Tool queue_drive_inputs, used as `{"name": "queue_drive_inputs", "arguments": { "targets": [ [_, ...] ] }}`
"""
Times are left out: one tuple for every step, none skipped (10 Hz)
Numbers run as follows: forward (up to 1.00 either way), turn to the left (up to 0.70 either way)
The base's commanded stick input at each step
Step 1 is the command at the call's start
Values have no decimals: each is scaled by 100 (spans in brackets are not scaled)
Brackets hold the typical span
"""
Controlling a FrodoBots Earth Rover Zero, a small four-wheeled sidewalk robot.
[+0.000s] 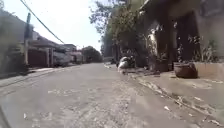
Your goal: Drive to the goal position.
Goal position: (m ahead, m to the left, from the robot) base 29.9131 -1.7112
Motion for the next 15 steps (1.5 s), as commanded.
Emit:
{"name": "queue_drive_inputs", "arguments": {
  "targets": [
    [100,9],
    [100,9],
    [100,9],
    [100,9],
    [100,9],
    [100,-5],
    [100,-31],
    [100,-31],
    [100,-31],
    [100,-31],
    [100,-31],
    [100,-28],
    [100,9],
    [100,9],
    [100,9]
  ]
}}
